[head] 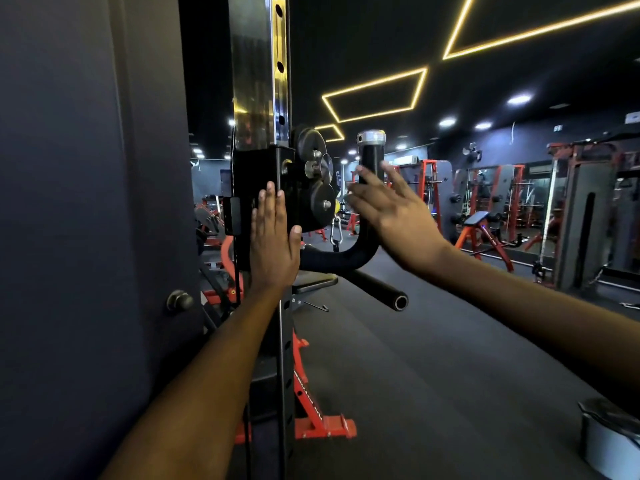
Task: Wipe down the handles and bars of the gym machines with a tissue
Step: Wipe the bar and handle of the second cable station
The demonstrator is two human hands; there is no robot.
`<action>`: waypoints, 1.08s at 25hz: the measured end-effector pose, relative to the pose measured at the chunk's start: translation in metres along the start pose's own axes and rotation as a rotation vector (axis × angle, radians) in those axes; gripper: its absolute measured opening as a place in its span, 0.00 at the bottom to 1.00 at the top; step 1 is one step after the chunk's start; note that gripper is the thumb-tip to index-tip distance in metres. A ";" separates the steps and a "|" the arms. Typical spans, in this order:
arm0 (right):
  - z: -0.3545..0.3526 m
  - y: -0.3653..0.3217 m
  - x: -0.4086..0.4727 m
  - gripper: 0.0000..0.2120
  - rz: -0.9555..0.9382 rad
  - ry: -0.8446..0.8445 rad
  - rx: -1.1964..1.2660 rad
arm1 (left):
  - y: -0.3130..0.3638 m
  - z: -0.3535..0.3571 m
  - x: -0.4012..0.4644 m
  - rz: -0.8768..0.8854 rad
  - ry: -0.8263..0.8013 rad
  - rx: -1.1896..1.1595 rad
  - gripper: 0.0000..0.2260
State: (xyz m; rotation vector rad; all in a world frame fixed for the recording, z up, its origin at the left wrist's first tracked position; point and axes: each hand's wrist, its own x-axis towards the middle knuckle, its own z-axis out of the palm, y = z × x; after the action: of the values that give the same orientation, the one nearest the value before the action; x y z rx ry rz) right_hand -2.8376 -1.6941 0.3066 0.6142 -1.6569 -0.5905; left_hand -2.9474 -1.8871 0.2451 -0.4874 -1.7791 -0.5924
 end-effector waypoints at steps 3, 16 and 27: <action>0.012 -0.023 -0.027 0.16 0.077 -0.022 0.069 | 0.002 0.000 -0.001 0.004 0.019 0.014 0.27; 0.000 -0.088 -0.021 0.21 1.164 0.331 0.976 | 0.007 -0.003 -0.004 -0.035 0.005 0.149 0.27; -0.005 -0.038 -0.008 0.21 1.050 0.227 0.931 | 0.014 -0.027 0.024 -0.049 0.032 0.379 0.27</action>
State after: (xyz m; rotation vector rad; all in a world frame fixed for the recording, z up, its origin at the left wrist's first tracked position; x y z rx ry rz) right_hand -2.8282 -1.7171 0.2759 0.3281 -1.7025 1.0174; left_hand -2.9247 -1.8922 0.2765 -0.1727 -1.8222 -0.2827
